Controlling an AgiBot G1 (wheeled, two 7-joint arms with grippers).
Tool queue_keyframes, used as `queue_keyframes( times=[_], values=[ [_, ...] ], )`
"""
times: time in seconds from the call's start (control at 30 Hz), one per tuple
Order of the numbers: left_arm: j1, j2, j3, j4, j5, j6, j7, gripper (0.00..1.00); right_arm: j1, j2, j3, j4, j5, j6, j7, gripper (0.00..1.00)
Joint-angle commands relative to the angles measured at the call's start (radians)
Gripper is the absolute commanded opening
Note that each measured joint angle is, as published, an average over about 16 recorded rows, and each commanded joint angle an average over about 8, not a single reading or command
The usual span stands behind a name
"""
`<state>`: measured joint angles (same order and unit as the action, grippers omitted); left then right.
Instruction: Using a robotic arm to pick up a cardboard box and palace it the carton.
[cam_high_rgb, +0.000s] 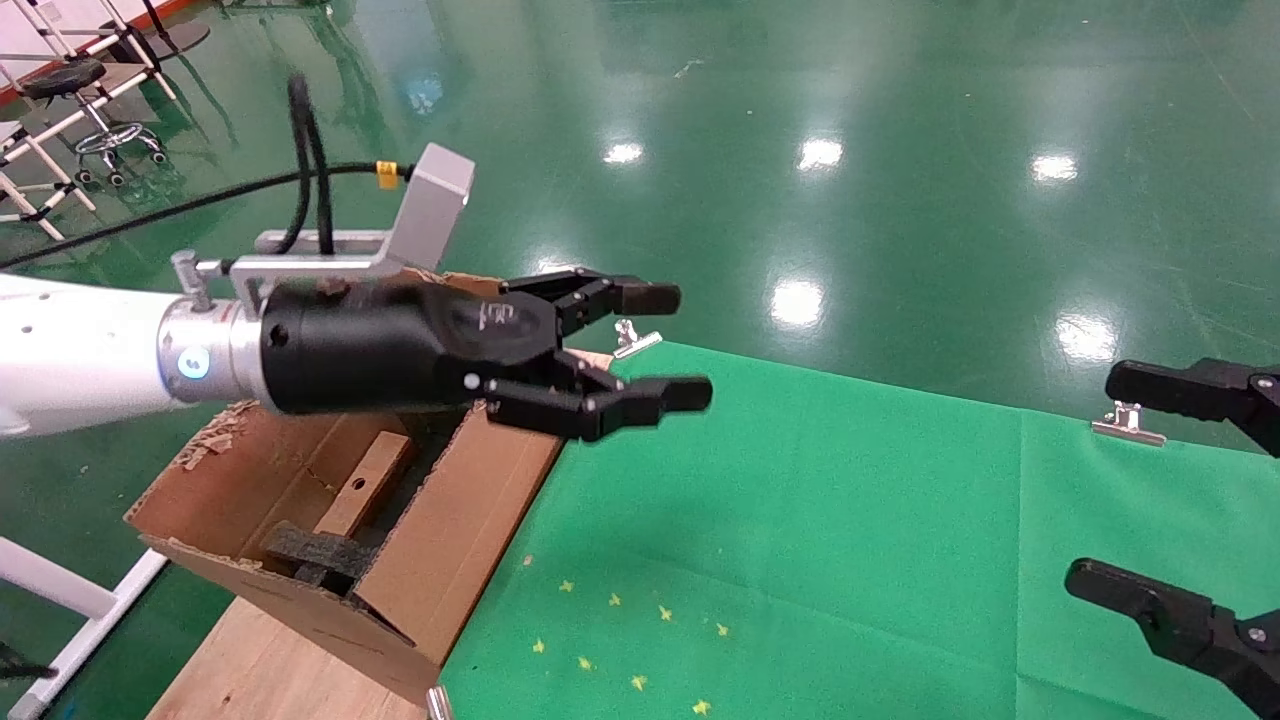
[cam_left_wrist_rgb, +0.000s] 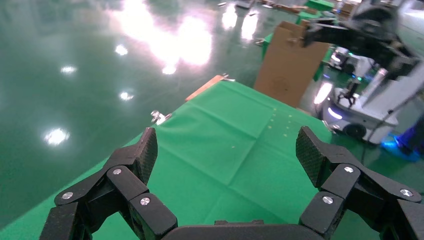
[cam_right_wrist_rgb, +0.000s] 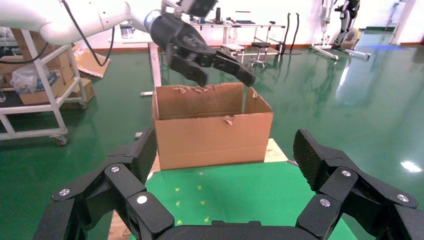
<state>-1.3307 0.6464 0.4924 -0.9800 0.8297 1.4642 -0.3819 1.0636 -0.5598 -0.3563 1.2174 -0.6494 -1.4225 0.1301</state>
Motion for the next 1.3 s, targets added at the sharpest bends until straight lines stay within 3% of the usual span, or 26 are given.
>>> queue_keyframes(
  times=[0.03,0.6,1.3],
  values=[
    [0.031,-0.004,-0.025,-0.036,-0.012,0.004,0.023,1.0,0.0,0.0,0.0,0.0,0.0,0.0,0.0,1.0],
    [0.266,-0.037,-0.221,-0.316,-0.103,0.034,0.199,1.0,0.0,0.0,0.0,0.0,0.0,0.0,0.0,1.0],
    [0.263,-0.037,-0.218,-0.311,-0.103,0.033,0.196,1.0,0.0,0.0,0.0,0.0,0.0,0.0,0.0,1.0]
  ],
)
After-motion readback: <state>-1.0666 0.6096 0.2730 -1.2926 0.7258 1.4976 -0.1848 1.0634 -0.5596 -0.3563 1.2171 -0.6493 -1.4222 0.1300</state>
